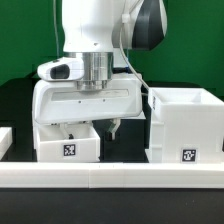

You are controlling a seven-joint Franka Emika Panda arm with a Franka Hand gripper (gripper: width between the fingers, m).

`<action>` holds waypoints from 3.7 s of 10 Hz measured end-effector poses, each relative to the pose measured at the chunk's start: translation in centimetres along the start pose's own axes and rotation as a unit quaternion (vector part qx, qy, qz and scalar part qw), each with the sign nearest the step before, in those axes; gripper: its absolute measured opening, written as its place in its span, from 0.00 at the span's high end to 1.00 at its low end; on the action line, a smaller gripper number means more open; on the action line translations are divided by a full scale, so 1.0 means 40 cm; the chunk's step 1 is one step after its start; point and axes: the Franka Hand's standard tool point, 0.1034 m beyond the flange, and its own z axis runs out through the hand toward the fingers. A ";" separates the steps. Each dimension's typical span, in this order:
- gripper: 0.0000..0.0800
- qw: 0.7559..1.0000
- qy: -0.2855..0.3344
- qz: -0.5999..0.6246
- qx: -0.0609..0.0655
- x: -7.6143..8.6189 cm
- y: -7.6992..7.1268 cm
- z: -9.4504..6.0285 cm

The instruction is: Assemble drawer

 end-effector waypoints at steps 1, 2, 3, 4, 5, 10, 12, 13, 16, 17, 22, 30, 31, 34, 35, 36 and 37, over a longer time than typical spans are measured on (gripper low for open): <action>0.19 1.000 0.002 0.000 -0.001 0.001 0.001 0.002; 0.19 1.000 0.001 0.000 -0.001 0.000 0.000 0.003; 0.31 1.000 0.001 0.000 -0.001 0.000 0.000 0.003; 0.31 1.000 0.001 -0.001 -0.001 0.000 0.001 0.003; 0.56 1.000 0.002 -0.001 -0.002 0.000 0.001 0.003; 0.95 1.000 0.002 -0.001 -0.002 0.000 0.001 0.003; 0.95 1.000 0.002 -0.001 -0.002 0.000 0.001 0.003; 0.95 1.000 0.002 -0.001 -0.002 0.000 0.001 0.003; 0.95 0.998 -0.002 -0.064 -0.002 -0.029 -0.024 -0.023; 0.95 0.992 -0.011 -0.123 0.003 -0.034 -0.027 -0.030; 0.95 0.973 -0.021 -0.230 0.010 -0.039 -0.023 -0.024; 0.95 0.852 -0.029 -0.523 0.003 -0.039 -0.045 -0.018; 0.95 0.855 -0.028 -0.517 0.003 -0.027 -0.056 -0.020; 0.95 0.852 -0.018 -0.524 -0.005 -0.006 -0.072 -0.022; 0.95 0.852 -0.010 -0.524 -0.013 -0.005 -0.073 -0.021; 0.95 0.852 -0.011 -0.523 -0.011 -0.008 -0.073 -0.019; 0.95 0.852 -0.012 -0.524 -0.011 -0.007 -0.074 -0.019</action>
Offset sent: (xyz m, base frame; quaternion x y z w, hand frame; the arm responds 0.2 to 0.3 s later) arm 0.0000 0.0002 -0.0028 -0.0047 -0.0004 0.0056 1.0000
